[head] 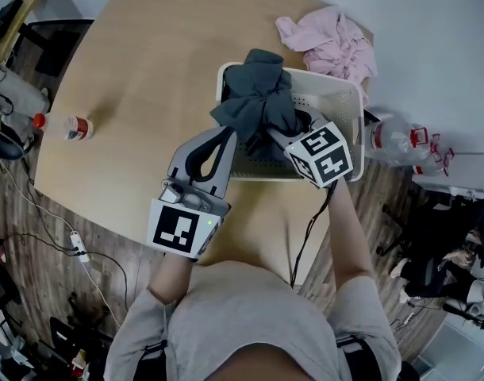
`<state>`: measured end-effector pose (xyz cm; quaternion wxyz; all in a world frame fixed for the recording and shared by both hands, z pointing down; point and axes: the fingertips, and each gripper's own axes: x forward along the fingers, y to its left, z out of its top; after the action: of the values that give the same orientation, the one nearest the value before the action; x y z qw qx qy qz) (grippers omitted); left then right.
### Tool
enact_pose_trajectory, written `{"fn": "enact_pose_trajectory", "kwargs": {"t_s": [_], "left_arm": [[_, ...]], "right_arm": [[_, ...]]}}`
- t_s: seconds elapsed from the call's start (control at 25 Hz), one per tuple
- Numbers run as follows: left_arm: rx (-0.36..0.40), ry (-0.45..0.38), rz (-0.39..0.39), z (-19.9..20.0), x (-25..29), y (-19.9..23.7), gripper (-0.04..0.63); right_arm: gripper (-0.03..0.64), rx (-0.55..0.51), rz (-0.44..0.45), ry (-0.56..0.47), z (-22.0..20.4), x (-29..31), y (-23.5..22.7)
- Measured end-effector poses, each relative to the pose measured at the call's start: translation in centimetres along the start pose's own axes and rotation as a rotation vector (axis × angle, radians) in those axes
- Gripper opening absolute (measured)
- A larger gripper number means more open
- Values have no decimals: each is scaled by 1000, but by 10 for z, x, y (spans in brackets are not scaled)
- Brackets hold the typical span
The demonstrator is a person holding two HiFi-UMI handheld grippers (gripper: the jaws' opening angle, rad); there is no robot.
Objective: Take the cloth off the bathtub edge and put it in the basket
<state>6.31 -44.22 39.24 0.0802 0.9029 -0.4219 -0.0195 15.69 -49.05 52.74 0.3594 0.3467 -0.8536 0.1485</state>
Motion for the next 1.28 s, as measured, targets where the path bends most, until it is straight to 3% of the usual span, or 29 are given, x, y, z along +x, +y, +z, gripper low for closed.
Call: {"fn": "enact_pose_trajectory", "kwargs": {"t_s": [0.48, 0.76, 1.08, 1.28], "left_arm": [[-25, 7, 2, -7, 0, 10, -3], [-23, 17, -4, -13, 0, 11, -3], [-8, 2, -14, -6, -6, 8, -3], [5, 11, -18, -3, -14, 0, -3]], "right_arm": [[218, -88, 45, 172, -24, 38, 1], [221, -73, 68, 215, -34, 46, 0], [248, -49, 82, 188, -29, 36, 3], [264, -38, 44, 139, -20, 17, 0]]}}
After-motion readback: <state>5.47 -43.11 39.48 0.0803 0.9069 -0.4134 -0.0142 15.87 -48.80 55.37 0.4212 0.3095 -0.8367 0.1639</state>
